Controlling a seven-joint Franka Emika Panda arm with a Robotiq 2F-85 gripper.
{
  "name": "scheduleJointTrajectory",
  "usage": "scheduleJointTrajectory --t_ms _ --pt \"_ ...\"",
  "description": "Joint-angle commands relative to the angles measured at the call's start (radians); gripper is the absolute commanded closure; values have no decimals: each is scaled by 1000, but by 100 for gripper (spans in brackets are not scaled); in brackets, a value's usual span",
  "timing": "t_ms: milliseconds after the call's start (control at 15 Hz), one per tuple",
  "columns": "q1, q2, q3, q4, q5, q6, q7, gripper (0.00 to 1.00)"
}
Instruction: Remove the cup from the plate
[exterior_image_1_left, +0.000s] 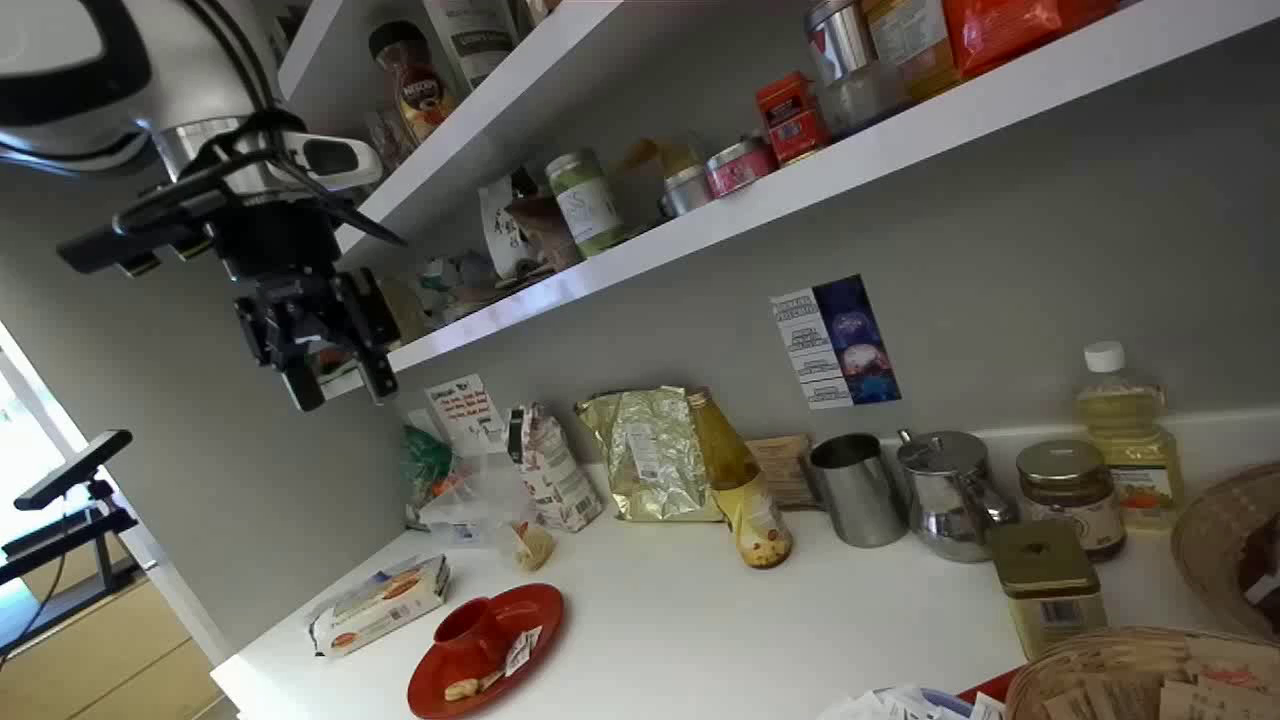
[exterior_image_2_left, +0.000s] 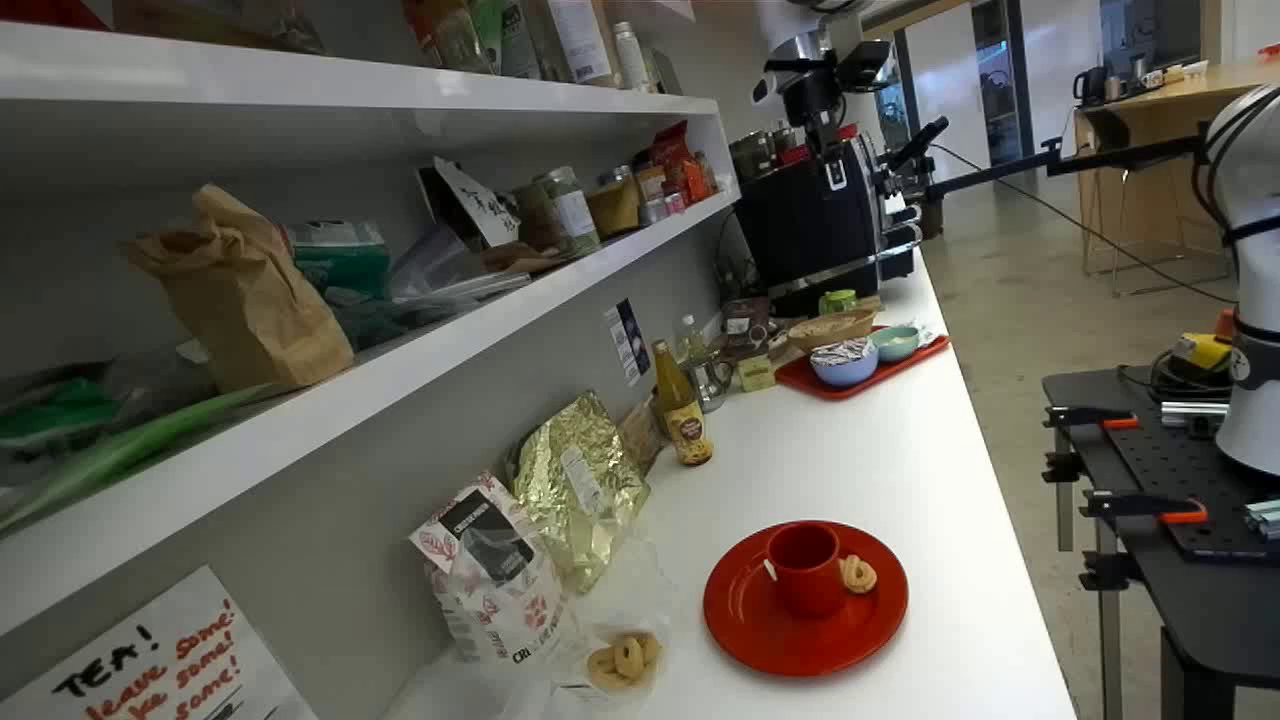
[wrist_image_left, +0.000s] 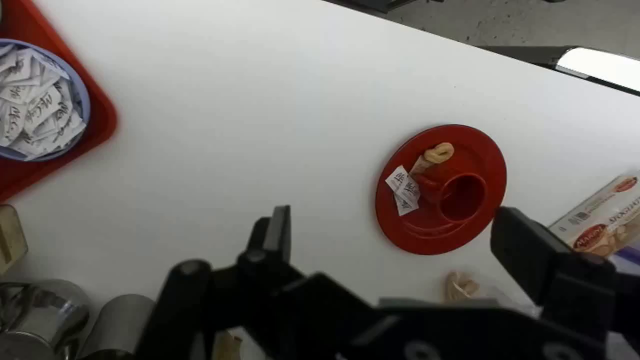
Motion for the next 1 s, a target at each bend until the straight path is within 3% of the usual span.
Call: scheduleJointTrajectory --t_ms 0,400,933 --pt "-40 4 35 2 9 -2 -8 0" --pt "-42 7 40 4 9 -2 -6 0" --pt "-17 95 162 31 21 50 71 0"
